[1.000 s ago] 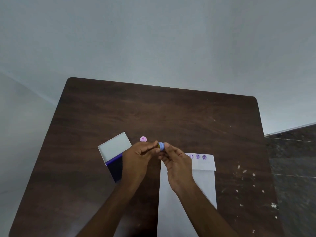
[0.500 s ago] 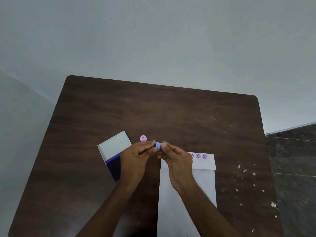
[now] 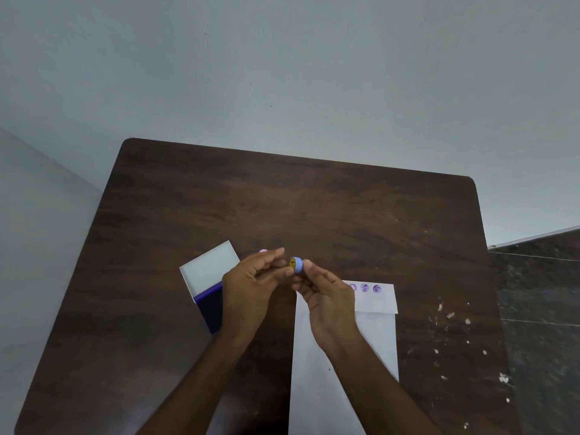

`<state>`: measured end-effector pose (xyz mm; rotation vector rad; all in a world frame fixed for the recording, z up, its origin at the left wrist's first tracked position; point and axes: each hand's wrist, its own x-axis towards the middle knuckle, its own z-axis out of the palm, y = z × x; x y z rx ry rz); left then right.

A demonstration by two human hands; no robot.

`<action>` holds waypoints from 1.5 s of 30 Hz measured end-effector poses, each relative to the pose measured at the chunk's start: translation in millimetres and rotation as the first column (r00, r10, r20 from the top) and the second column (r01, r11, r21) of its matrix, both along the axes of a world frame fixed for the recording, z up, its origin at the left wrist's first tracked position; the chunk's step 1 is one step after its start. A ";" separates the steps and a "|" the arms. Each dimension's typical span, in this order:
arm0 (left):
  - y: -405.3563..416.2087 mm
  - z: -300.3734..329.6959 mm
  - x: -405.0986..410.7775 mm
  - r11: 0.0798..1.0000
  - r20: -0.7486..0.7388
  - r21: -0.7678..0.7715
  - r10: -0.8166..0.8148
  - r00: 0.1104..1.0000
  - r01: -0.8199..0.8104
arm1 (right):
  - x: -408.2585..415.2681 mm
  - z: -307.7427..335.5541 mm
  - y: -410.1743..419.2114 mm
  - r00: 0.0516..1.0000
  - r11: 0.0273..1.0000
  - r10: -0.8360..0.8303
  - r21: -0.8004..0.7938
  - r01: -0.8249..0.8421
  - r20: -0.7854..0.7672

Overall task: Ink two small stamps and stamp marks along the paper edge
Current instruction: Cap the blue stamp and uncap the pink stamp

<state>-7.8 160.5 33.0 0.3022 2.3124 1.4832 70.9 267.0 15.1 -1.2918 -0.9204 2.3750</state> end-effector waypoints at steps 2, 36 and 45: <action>-3.3 -3.8 -0.5 0.999 0.006 -0.020 0.025 1.000 -0.025 | -0.2 -4.4 1.7 0.999 0.999 -0.029 0.027 0.028 0.035; -31.3 -42.1 -5.6 0.961 0.174 -0.128 0.267 0.948 -0.247 | -74.9 -51.9 -11.3 0.703 -0.278 0.201 0.728 -0.627 0.682; -39.7 -38.5 -7.6 0.969 0.164 -0.117 0.236 0.958 -0.219 | -84.3 -61.4 -6.4 0.564 -0.374 0.232 0.608 -0.700 0.792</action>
